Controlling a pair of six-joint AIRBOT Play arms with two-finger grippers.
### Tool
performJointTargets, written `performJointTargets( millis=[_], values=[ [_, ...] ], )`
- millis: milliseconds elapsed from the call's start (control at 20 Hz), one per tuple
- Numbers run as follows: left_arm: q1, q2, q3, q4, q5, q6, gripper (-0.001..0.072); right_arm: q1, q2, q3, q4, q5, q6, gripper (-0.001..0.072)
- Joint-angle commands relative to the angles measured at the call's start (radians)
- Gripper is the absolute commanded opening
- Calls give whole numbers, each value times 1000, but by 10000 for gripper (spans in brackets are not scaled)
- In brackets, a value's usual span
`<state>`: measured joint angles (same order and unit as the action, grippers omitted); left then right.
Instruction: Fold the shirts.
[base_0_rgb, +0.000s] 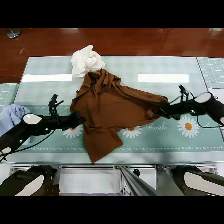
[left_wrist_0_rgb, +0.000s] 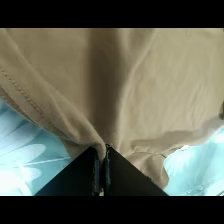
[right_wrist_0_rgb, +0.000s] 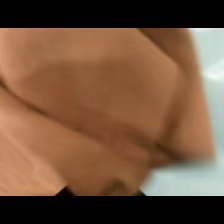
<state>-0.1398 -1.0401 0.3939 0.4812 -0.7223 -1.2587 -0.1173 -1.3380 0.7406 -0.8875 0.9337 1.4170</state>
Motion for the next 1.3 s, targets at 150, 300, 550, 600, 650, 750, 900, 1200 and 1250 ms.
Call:
performJointTargets(
  millis=[150,300,550,600,650,750,900,1200,1250],
  values=[
    [69,70,290,-3,-140,66,27,75,41,384,-24,144,3,28],
    [156,123,650,-2,-146,74,26,76,118,750,-74,203,31,28],
    [303,134,1238,86,-284,82,26,76,274,1184,-152,361,41,29],
    [331,138,1333,120,-322,69,26,76,320,1208,-163,392,41,28],
    [357,147,1415,149,-359,58,26,76,380,1215,-179,415,40,28],
    [402,182,1532,195,-406,57,26,76,491,1215,-219,452,43,28],
    [443,263,1608,260,-413,58,26,76,615,1215,-253,508,71,28],
    [447,343,1588,357,-576,9,26,76,679,1146,-283,752,144,29],
    [447,341,1554,357,-608,-8,26,76,682,1095,-290,756,144,28]
  ],
)
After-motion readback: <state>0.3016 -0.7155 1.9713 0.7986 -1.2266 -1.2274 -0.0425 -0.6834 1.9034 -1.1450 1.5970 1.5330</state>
